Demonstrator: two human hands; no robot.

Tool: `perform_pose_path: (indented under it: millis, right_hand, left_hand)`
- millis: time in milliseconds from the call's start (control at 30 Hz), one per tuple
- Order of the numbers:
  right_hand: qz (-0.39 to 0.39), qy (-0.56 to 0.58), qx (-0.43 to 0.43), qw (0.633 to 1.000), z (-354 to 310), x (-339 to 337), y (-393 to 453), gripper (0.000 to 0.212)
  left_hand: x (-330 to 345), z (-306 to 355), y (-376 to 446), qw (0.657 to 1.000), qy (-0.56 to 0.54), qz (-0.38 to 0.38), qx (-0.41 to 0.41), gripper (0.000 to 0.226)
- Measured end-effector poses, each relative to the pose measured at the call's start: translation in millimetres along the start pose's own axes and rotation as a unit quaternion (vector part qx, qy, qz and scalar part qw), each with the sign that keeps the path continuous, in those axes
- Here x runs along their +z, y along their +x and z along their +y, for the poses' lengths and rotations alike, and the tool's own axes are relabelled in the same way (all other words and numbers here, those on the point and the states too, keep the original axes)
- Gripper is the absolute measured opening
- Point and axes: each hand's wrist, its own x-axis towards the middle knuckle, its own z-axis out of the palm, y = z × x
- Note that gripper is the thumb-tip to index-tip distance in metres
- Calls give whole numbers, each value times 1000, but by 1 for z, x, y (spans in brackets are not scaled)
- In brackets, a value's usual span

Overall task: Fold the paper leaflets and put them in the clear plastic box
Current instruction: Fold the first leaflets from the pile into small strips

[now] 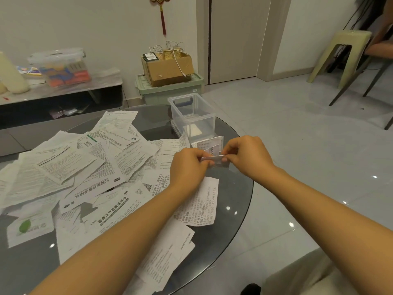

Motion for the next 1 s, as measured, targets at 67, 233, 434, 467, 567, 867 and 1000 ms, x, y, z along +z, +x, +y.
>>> perform_pose_path:
  millis: [67, 233, 434, 467, 567, 867, 1000]
  right_hand:
    - [3, 19, 15, 1000, 0, 0, 3, 10]
    - [-11, 77, 20, 997, -5, 1, 7, 14]
    - [-48, 63, 70, 994, 2, 8, 12, 23]
    - [-47, 54, 76, 995, 4, 10, 12, 25]
    - [-46, 43, 86, 994, 7, 14, 12, 29]
    - [-25, 12, 25, 999, -5, 8, 5, 39]
    - [3, -7, -27, 1000, -12, 3, -4, 39]
  left_hand:
    - [-1, -1, 2, 1000, -11, 4, 9, 6]
    - [-4, 0, 7, 999, -24, 29, -11, 9]
    - [3, -4, 5, 995, -71, -12, -66, 15]
    - [4, -5, 4, 997, -52, -18, -59, 19]
    - [4, -4, 1, 999, 8, -13, -38, 27]
    - [-18, 4, -3, 997, 64, 9, -37, 43]
    - [-37, 5, -15, 996, 80, 5, -45, 36]
